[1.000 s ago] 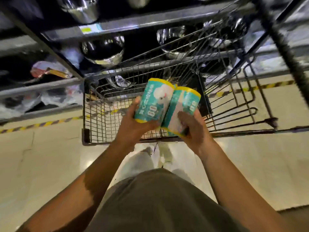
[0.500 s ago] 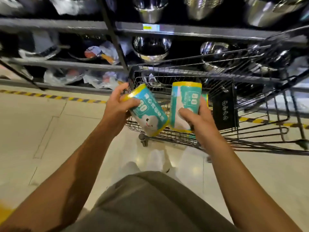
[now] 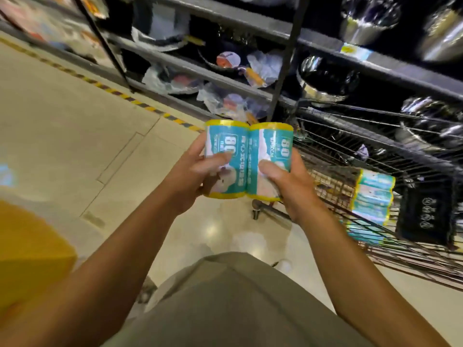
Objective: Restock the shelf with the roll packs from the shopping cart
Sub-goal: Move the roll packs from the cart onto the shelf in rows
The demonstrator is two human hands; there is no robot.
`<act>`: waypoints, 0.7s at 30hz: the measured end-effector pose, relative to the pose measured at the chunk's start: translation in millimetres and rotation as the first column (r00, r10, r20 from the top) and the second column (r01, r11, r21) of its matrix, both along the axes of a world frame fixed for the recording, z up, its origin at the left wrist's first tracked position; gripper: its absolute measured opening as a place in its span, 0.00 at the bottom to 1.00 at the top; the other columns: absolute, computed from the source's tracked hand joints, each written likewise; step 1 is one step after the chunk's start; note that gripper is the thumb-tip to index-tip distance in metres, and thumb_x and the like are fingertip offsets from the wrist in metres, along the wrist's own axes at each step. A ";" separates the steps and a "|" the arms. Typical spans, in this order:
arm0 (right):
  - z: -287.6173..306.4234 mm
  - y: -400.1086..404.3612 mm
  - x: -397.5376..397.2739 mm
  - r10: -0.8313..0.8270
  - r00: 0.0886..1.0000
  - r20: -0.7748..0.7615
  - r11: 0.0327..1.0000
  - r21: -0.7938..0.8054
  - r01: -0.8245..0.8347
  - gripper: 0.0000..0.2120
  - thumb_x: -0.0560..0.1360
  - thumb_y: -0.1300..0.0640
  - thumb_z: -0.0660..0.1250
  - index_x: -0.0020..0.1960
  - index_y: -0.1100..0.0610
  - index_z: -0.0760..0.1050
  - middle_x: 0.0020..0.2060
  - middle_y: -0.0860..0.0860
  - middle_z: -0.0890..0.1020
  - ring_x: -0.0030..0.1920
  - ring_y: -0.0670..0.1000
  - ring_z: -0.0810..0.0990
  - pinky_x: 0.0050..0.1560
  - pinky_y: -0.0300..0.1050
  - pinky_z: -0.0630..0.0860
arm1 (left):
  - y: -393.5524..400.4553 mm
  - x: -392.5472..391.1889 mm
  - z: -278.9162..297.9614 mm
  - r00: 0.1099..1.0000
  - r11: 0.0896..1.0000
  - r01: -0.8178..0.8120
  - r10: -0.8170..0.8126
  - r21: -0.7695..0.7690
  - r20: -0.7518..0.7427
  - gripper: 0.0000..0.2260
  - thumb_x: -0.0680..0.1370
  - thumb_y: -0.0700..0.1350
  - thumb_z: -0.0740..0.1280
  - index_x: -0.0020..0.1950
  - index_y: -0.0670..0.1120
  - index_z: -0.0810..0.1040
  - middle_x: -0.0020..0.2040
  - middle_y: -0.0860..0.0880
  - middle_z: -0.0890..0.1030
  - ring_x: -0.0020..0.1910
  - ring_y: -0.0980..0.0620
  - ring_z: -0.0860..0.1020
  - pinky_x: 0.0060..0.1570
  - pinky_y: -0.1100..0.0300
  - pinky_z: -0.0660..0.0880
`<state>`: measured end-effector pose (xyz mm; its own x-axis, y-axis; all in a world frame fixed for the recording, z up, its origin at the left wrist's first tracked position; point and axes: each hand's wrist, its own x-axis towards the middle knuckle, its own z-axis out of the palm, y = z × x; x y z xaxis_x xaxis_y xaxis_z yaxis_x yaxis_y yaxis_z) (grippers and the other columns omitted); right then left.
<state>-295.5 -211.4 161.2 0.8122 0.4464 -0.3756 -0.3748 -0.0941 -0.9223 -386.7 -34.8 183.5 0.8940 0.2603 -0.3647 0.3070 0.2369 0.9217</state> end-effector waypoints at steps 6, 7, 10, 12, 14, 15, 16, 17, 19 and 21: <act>-8.9 107.5 -27.5 0.086 0.995 -0.055 0.996 -0.014 -0.087 0.31 0.67 0.55 0.76 0.68 0.50 0.70 0.54 0.49 0.85 0.54 0.51 0.85 0.59 0.58 0.81 | 82.0 -46.5 -15.4 0.976 0.974 -0.211 0.206 0.081 0.072 0.34 0.69 0.38 0.73 0.71 0.59 0.68 0.60 0.51 0.83 0.56 0.49 0.83 0.49 0.50 0.82; -8.7 125.0 -29.1 0.087 0.995 -0.058 0.996 -0.031 -0.088 0.34 0.65 0.53 0.76 0.68 0.49 0.69 0.54 0.48 0.85 0.53 0.51 0.85 0.58 0.58 0.81 | 94.4 -49.9 -16.7 0.963 0.961 -0.265 0.260 0.075 0.075 0.34 0.68 0.38 0.73 0.70 0.58 0.69 0.59 0.51 0.83 0.55 0.49 0.83 0.48 0.53 0.82; -8.1 174.1 -22.5 0.122 0.991 -0.049 0.989 -0.077 -0.126 0.37 0.61 0.48 0.77 0.67 0.48 0.68 0.53 0.48 0.85 0.52 0.51 0.86 0.56 0.59 0.82 | 134.6 -57.1 -19.6 0.913 0.910 -0.405 0.407 0.091 0.002 0.35 0.65 0.42 0.74 0.71 0.52 0.68 0.56 0.52 0.83 0.50 0.53 0.84 0.41 0.60 0.81; -7.8 206.3 -11.3 0.169 0.985 -0.023 0.980 -0.103 -0.171 0.36 0.61 0.48 0.78 0.66 0.47 0.69 0.53 0.48 0.84 0.51 0.50 0.86 0.55 0.57 0.83 | 164.4 -57.8 -23.9 0.882 0.879 -0.461 0.469 0.118 -0.044 0.34 0.65 0.43 0.75 0.71 0.51 0.69 0.56 0.52 0.83 0.50 0.54 0.84 0.41 0.62 0.80; -9.0 240.4 1.6 0.215 0.977 0.001 0.971 -0.108 -0.214 0.34 0.63 0.49 0.78 0.66 0.46 0.69 0.53 0.48 0.84 0.49 0.48 0.86 0.52 0.52 0.83 | 196.0 -55.5 -28.9 0.857 0.854 -0.500 0.512 0.142 -0.062 0.33 0.65 0.43 0.75 0.69 0.53 0.71 0.55 0.53 0.83 0.51 0.53 0.84 0.43 0.59 0.81; -11.1 259.1 9.5 0.239 0.971 0.012 0.966 -0.103 -0.236 0.33 0.65 0.51 0.78 0.66 0.46 0.70 0.53 0.47 0.84 0.48 0.47 0.85 0.50 0.50 0.83 | 213.0 -52.3 -31.4 0.844 0.841 -0.520 0.533 0.151 -0.064 0.33 0.65 0.44 0.75 0.69 0.53 0.71 0.56 0.53 0.83 0.51 0.53 0.84 0.45 0.57 0.82; -12.3 278.0 17.9 0.263 0.965 0.019 0.960 -0.100 -0.260 0.32 0.67 0.53 0.78 0.67 0.47 0.69 0.53 0.47 0.84 0.48 0.45 0.85 0.48 0.46 0.82 | 229.5 -48.3 -33.7 0.833 0.830 -0.535 0.550 0.158 -0.063 0.34 0.64 0.44 0.76 0.69 0.53 0.72 0.56 0.53 0.83 0.52 0.53 0.84 0.47 0.55 0.82; -13.3 297.3 26.3 0.285 0.958 0.023 0.955 -0.097 -0.282 0.30 0.69 0.55 0.78 0.68 0.47 0.69 0.52 0.47 0.84 0.47 0.44 0.85 0.46 0.43 0.82 | 245.3 -44.0 -35.2 0.824 0.820 -0.548 0.563 0.167 -0.061 0.34 0.64 0.45 0.76 0.69 0.53 0.72 0.57 0.52 0.83 0.52 0.52 0.84 0.48 0.54 0.82; -14.8 337.1 46.5 0.328 0.944 0.035 0.943 -0.076 -0.324 0.29 0.71 0.57 0.77 0.68 0.49 0.70 0.52 0.48 0.84 0.47 0.45 0.86 0.46 0.43 0.82 | 277.4 -31.4 -35.5 0.809 0.801 -0.570 0.586 0.186 -0.048 0.33 0.64 0.46 0.76 0.68 0.53 0.73 0.56 0.52 0.84 0.53 0.51 0.84 0.48 0.53 0.82; -14.4 374.4 67.6 0.369 0.929 0.038 0.928 -0.067 -0.366 0.27 0.71 0.58 0.77 0.66 0.50 0.71 0.51 0.49 0.85 0.48 0.48 0.86 0.47 0.46 0.83 | 307.1 -17.7 -34.6 0.783 0.774 -0.601 0.620 0.200 -0.050 0.33 0.61 0.49 0.76 0.66 0.53 0.74 0.55 0.52 0.84 0.52 0.51 0.84 0.48 0.53 0.82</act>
<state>-227.8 163.0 146.9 0.6133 0.6959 -0.3736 -0.2585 -0.2700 -0.9275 -404.4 272.3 148.9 0.4840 0.8023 -0.3495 0.2480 0.2572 0.9340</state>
